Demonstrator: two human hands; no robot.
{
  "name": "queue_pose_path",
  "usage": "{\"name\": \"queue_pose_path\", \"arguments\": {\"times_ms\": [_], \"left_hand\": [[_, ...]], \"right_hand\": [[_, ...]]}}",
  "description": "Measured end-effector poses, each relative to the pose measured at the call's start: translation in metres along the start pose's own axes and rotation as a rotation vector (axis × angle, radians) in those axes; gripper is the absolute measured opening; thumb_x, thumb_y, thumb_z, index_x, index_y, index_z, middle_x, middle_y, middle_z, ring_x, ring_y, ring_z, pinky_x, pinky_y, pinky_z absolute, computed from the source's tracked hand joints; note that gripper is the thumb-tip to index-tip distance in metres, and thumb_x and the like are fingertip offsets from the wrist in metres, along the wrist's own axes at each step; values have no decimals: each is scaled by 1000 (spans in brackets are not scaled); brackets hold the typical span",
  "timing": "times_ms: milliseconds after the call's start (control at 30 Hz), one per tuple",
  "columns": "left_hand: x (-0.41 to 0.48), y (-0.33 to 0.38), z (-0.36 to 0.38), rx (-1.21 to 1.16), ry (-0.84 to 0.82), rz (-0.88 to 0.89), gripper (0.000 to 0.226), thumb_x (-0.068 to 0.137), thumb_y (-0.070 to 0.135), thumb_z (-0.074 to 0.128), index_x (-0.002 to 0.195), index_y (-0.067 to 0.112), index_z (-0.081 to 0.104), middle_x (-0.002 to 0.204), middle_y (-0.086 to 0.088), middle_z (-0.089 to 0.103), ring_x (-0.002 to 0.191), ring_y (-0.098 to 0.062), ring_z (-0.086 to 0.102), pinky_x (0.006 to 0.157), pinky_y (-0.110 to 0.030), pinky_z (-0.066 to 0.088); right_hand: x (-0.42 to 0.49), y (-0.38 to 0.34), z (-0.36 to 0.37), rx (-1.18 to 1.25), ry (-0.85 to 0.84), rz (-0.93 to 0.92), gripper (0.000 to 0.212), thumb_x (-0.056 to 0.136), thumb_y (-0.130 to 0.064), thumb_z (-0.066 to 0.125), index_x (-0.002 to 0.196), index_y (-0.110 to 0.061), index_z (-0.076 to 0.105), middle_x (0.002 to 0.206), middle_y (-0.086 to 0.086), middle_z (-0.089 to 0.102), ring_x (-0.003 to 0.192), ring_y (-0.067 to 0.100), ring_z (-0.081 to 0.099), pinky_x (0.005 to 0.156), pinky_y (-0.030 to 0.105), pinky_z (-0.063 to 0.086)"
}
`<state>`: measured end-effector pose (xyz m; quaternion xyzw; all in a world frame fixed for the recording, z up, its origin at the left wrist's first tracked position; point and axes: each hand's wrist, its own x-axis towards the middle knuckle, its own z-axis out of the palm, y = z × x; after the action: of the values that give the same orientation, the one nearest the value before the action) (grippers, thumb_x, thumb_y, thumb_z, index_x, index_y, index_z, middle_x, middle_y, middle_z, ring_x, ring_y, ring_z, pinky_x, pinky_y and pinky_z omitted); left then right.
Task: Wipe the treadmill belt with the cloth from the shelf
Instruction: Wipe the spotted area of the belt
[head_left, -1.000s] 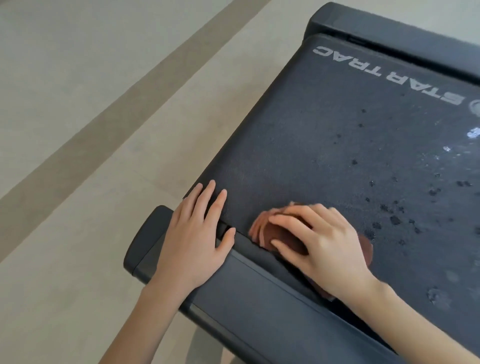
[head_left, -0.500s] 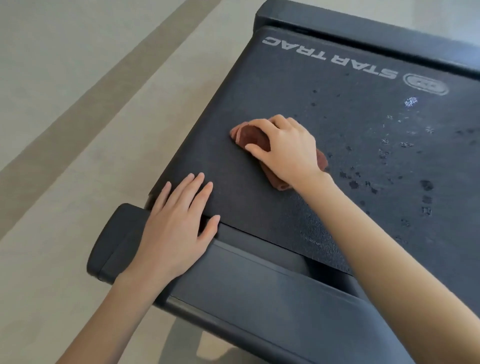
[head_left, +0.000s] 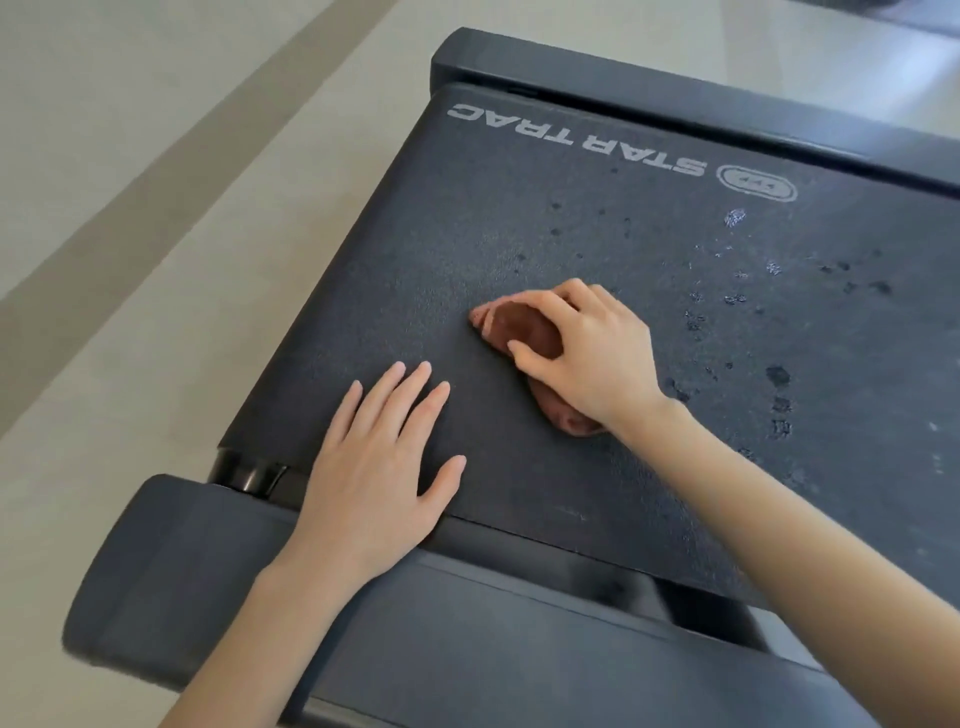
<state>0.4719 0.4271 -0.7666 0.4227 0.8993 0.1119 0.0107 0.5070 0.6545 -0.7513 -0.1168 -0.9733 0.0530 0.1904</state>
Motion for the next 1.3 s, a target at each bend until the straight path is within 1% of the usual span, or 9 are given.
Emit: {"name": "queue_pose_path", "arguments": {"times_ms": [200, 333, 467, 567, 733, 900, 1033, 1200, 1300], "left_hand": [[0, -1, 2, -14, 3, -3, 64, 89, 52, 30, 140, 16, 45, 150, -3, 37, 141, -20, 26, 114, -43, 18], [0, -2, 5, -25, 15, 3, 64, 89, 52, 30, 140, 15, 46, 150, -3, 36, 142, -20, 26, 115, -44, 20], [2, -1, 6, -22, 34, 16, 63, 89, 49, 33, 138, 13, 48, 149, -5, 39, 140, -23, 29, 114, -47, 22], [1, -1, 6, -4, 37, 20, 63, 89, 49, 33, 137, 12, 49, 148, -7, 40, 140, -25, 30, 113, -49, 24], [12, 11, 4, 18, 24, 39, 63, 88, 48, 32, 136, 11, 50, 146, -7, 42, 138, -27, 33, 111, -50, 27], [48, 36, 10, -5, 35, 59, 67, 87, 52, 28, 138, 12, 47, 148, -5, 40, 139, -25, 31, 111, -49, 25], [51, 44, 22, -8, 50, 76, 63, 89, 48, 30, 138, 13, 48, 148, -6, 40, 140, -24, 30, 113, -52, 24], [53, 38, 24, -46, 96, 84, 60, 88, 47, 34, 136, 16, 51, 146, -3, 43, 139, -22, 32, 113, -48, 22], [53, 38, 24, -58, 105, 89, 58, 87, 47, 36, 133, 15, 53, 144, -3, 45, 138, -23, 34, 112, -48, 23]], "right_hand": [[57, 5, 19, -58, -52, 35, 42, 88, -48, 55, 126, -28, 57, 112, 3, 59, 103, 26, 55, 76, 33, 42], [-10, -5, -4, 10, 2, -82, 40, 84, -46, 54, 118, -27, 62, 103, 2, 61, 91, 27, 58, 74, 34, 47], [-102, -1, -44, 80, -68, -186, 39, 85, -46, 57, 119, -28, 63, 115, -2, 61, 98, 23, 58, 78, 37, 49], [-112, 17, -47, 172, -79, -200, 38, 85, -47, 59, 117, -27, 66, 113, -4, 62, 98, 22, 60, 79, 39, 50], [-19, 55, -21, 74, -2, 14, 39, 83, -49, 57, 119, -35, 61, 107, -5, 62, 100, 22, 58, 76, 34, 50], [28, 71, -5, -77, -58, 221, 43, 88, -50, 56, 126, -32, 55, 118, 0, 57, 112, 25, 51, 76, 33, 42], [-31, 49, -22, -61, -25, 91, 43, 86, -53, 51, 120, -29, 60, 112, -3, 60, 101, 23, 57, 68, 29, 45], [-123, 28, -57, 83, -44, -32, 36, 84, -47, 57, 116, -31, 64, 113, -9, 61, 99, 17, 60, 79, 32, 50], [-113, 42, -55, 202, -63, -20, 36, 81, -48, 60, 114, -33, 64, 112, -11, 62, 98, 15, 60, 83, 32, 49]]}}
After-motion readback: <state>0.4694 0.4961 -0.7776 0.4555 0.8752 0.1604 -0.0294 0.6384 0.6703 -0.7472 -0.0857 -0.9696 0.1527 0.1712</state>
